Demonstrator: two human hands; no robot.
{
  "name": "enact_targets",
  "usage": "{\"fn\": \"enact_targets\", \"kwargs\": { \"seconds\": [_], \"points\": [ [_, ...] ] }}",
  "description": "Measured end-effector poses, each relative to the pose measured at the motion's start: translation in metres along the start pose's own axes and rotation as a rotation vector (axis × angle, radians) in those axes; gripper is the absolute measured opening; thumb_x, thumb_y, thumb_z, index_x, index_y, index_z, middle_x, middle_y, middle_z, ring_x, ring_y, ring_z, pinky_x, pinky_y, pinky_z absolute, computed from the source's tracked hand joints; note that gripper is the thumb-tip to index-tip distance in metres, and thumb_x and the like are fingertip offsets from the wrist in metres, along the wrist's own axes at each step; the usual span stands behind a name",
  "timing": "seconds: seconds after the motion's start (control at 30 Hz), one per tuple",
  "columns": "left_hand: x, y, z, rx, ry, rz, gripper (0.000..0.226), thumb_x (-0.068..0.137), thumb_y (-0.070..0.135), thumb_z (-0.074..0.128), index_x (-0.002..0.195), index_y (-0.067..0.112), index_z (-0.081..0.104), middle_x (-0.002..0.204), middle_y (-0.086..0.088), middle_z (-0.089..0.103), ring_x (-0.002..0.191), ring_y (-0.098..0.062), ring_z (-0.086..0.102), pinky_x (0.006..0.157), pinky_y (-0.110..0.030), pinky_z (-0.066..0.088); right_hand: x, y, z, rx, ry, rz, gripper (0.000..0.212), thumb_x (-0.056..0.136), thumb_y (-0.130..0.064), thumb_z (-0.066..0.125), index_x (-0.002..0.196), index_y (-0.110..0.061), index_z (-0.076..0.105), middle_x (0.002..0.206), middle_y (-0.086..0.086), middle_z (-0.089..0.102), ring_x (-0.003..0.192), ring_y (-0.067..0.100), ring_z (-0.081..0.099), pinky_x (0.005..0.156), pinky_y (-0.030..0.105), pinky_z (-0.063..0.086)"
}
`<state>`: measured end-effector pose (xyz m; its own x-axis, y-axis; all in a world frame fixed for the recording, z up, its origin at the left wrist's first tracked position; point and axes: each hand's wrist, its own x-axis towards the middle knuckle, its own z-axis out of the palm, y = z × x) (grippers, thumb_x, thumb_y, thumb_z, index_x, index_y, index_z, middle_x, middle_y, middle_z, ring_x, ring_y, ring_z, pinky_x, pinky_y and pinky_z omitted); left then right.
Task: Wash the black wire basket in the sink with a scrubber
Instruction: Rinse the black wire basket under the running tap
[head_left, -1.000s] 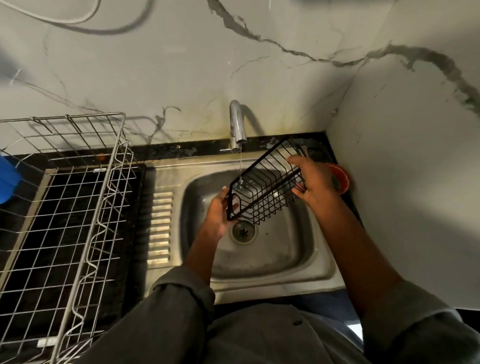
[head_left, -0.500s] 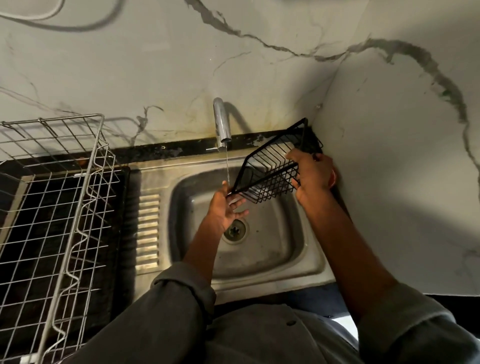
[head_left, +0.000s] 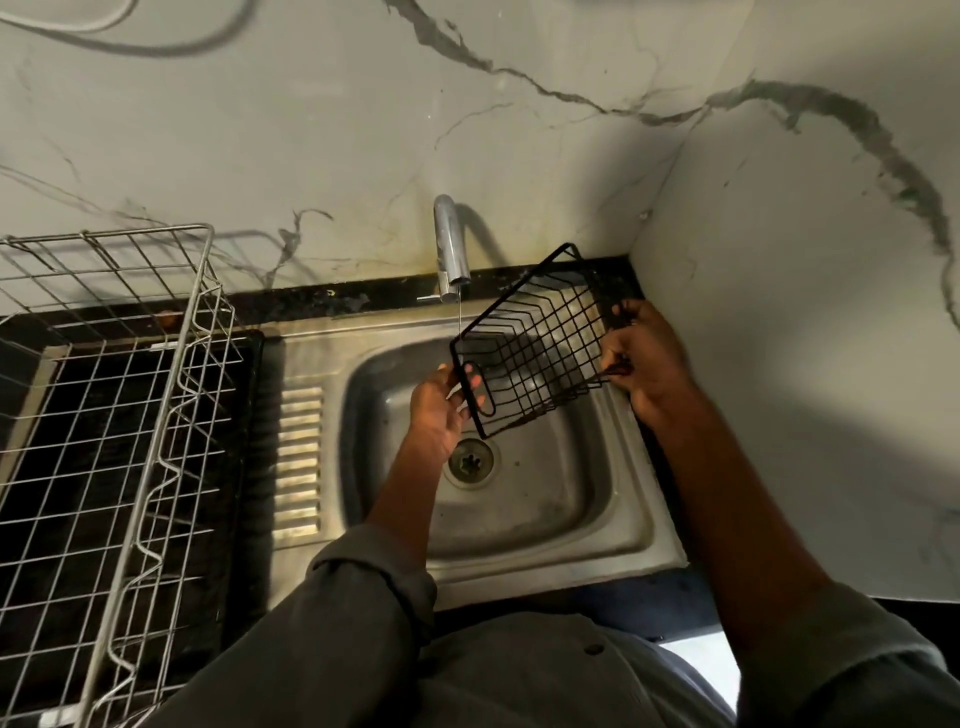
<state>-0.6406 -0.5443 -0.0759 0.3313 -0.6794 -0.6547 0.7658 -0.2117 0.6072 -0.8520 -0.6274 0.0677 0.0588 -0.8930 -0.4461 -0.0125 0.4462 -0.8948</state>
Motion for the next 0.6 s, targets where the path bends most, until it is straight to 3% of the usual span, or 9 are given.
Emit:
{"fn": "enact_targets", "kwargs": {
  "seconds": [0.07, 0.2, 0.37, 0.5, 0.6],
  "points": [
    [0.001, 0.002, 0.002, 0.000, 0.010, 0.014, 0.025, 0.109, 0.026, 0.050, 0.119, 0.010, 0.066, 0.114, -0.016, 0.071, 0.108, -0.031, 0.068, 0.102, -0.050, 0.054, 0.000, -0.001, -0.004, -0.040, -0.034, -0.017, 0.056, 0.062, 0.020, 0.041, 0.097, -0.022, 0.057, 0.069, 0.001, 0.053, 0.047, 0.011, 0.046, 0.043, 0.018, 0.039],
    [0.000, 0.004, 0.003, 0.040, 0.000, 0.002, 0.025, 0.108, 0.032, 0.052, 0.114, 0.012, 0.065, 0.113, -0.013, 0.071, 0.104, -0.030, 0.066, 0.109, -0.054, 0.048, 0.004, -0.002, -0.011, -0.122, -0.093, -0.040, 0.064, 0.060, 0.019, 0.043, 0.101, -0.027, 0.059, 0.095, 0.003, 0.056, 0.060, 0.013, 0.051, 0.043, 0.019, 0.041],
    [0.001, 0.013, -0.015, 0.068, 0.038, 0.015, 0.034, 0.104, 0.035, 0.060, 0.124, 0.008, 0.066, 0.119, -0.015, 0.075, 0.103, -0.026, 0.072, 0.100, -0.052, 0.055, 0.003, 0.000, -0.008, -0.351, -0.117, -0.104, 0.072, 0.067, 0.023, 0.052, 0.123, -0.021, 0.060, 0.103, -0.001, 0.061, 0.077, 0.013, 0.057, 0.047, 0.017, 0.045],
    [-0.004, 0.024, -0.036, 0.124, 0.171, 0.117, 0.008, 0.103, 0.013, 0.061, 0.105, 0.012, 0.068, 0.109, -0.015, 0.075, 0.100, -0.026, 0.071, 0.087, -0.044, 0.060, 0.011, 0.021, 0.012, -0.371, -0.129, -0.106, 0.071, 0.080, 0.022, 0.043, 0.130, -0.026, 0.057, 0.107, -0.006, 0.061, 0.084, 0.008, 0.058, 0.054, 0.018, 0.045],
    [-0.005, 0.038, -0.052, 0.201, 0.276, 0.271, 0.009, 0.103, 0.008, 0.061, 0.100, 0.009, 0.070, 0.095, -0.013, 0.074, 0.096, -0.029, 0.069, 0.080, -0.040, 0.062, 0.018, 0.037, 0.027, -0.404, -0.137, -0.142, 0.066, 0.083, 0.018, 0.043, 0.128, -0.027, 0.061, 0.114, -0.004, 0.064, 0.090, 0.010, 0.059, 0.061, 0.021, 0.046]
  ]
}}
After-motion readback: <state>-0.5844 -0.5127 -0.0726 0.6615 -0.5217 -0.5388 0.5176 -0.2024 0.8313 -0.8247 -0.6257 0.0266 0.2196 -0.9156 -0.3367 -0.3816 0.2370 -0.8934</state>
